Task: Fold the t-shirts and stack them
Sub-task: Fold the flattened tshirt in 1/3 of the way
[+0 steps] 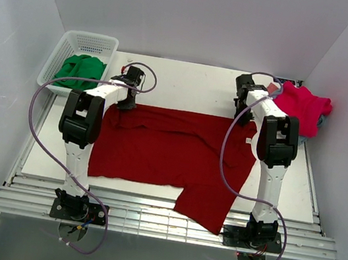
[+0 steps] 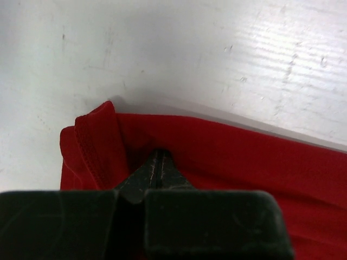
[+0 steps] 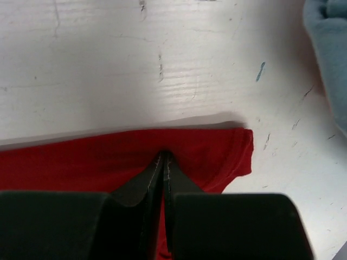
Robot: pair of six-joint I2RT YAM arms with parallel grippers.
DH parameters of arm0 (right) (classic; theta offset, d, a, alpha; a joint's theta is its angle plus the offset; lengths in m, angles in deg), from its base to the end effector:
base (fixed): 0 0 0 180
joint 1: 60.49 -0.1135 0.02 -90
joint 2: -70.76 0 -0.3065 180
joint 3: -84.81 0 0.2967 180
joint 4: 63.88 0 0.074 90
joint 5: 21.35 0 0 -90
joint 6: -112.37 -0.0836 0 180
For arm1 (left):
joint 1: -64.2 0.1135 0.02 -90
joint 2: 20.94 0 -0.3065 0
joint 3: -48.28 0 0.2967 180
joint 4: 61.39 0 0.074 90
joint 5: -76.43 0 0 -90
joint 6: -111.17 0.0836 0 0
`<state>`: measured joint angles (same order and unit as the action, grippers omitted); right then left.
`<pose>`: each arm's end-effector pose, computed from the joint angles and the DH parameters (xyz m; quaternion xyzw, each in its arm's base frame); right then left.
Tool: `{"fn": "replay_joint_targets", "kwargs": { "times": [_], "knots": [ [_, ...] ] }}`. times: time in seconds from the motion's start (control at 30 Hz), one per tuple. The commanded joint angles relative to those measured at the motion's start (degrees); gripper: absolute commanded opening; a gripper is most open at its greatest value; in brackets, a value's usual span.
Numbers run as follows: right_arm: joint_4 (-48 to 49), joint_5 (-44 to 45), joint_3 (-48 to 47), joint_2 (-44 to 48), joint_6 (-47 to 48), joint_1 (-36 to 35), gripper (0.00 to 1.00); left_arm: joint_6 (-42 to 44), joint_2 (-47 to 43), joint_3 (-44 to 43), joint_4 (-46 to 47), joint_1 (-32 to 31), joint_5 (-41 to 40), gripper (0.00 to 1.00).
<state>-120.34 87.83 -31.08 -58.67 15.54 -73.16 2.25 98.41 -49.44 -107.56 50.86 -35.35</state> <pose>0.5479 0.0950 0.1370 -0.0206 0.9713 -0.1327 0.1965 0.4969 -0.0860 0.1309 -0.0832 0.9607 0.1256 0.2331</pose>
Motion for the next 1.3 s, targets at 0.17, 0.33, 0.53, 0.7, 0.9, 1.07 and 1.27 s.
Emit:
{"fn": "replay_joint_targets", "kwargs": {
  "times": [0.17, 0.33, 0.53, 0.7, 0.9, 1.07, 1.27],
  "knots": [
    [4.61, 1.40, 0.69, -0.84, 3.57, 2.91, 0.08, 0.72, 0.01, 0.11, 0.31, 0.69, 2.96, 0.00],
    [9.46, -2.65, 2.79, 11.72, 3.58, 1.16, 0.08, 0.11, 0.27, -0.69, 0.40, 0.60, 5.17, 0.00],
    [10.43, -14.50, 7.89, 19.91, 1.92, -0.61, 0.23, 0.02, -0.61, -0.42, 0.75, 0.60, 4.99, 0.00],
    [12.28, -28.75, 11.41, 19.22, 0.24, -1.39, 0.44, 0.46, -2.62, -0.33, 2.06, 0.51, 4.99, 0.00],
    [12.10, -29.38, 11.94, 14.65, 0.68, -4.73, 0.47, 1.25, -5.70, 0.89, 5.32, -0.10, 4.91, 0.00],
    [12.89, -27.97, 14.39, 12.45, 0.50, -6.05, 0.47, 1.43, -7.73, 1.95, 6.02, -0.10, 4.64, 0.00],
    [12.98, -26.57, 15.37, 11.39, 0.33, -6.32, 0.46, 1.43, -8.78, 3.35, 6.29, -0.10, 4.47, 0.00]
  ]
}}
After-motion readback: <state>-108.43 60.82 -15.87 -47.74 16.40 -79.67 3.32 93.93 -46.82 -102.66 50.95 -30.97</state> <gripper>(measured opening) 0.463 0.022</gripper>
